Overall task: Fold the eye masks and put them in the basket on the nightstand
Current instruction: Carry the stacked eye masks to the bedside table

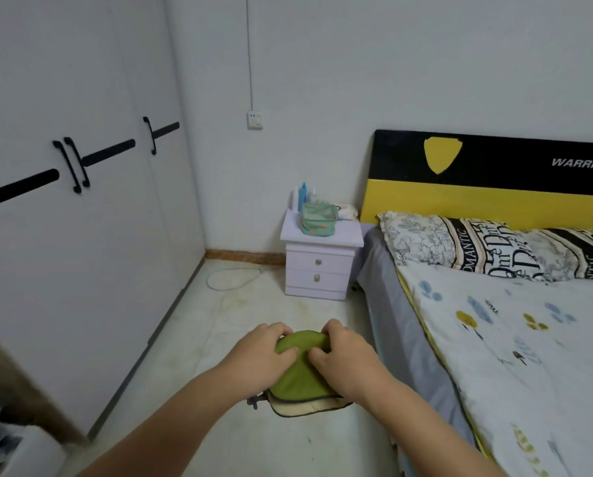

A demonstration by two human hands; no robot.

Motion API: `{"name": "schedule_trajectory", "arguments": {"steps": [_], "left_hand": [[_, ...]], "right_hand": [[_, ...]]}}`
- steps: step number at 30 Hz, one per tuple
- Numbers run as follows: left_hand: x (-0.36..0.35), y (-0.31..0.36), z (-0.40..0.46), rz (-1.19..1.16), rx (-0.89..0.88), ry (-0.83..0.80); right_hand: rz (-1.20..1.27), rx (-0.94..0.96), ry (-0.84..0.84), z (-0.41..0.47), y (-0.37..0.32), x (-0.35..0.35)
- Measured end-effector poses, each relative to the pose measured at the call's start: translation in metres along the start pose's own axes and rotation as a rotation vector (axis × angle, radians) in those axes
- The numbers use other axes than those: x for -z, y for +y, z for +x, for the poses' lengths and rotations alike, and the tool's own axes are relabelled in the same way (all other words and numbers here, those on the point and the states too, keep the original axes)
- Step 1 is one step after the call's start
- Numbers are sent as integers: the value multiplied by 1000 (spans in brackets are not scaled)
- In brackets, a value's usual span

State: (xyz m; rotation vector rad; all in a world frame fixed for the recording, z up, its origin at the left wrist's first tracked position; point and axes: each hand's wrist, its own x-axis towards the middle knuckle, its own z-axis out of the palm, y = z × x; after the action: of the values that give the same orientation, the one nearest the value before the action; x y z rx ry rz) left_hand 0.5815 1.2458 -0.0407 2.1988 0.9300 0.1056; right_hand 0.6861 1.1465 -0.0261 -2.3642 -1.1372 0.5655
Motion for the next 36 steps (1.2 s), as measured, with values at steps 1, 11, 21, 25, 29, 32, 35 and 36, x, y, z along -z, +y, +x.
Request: {"name": "schedule_trajectory", "arguments": {"steps": [1,11,21,25,29,32,35,36], "left_hand": [[3,0,14,-4,5,-5],[55,-21,180,25,-44,-57],[102,-34,346,84,-141,-122],[100,-32,404,89,-157,-154],[96,-22,465,87,-168,-143],[90,-8,515,76,-148,-120],[83,10,565,62,-133,-121],[80,16,580,59,-126,-126]], "right_hand": [[0,-2,-3,15,0,2],[47,-56,28,179,-17,5],[119,-159,110,327,-38,15],[131,-190,94,381,-27,23],[126,-184,84,440,-7,37],[110,-172,71,488,11,54],[90,-165,56,534,31,76],[81,-165,43,548,37,84]]}}
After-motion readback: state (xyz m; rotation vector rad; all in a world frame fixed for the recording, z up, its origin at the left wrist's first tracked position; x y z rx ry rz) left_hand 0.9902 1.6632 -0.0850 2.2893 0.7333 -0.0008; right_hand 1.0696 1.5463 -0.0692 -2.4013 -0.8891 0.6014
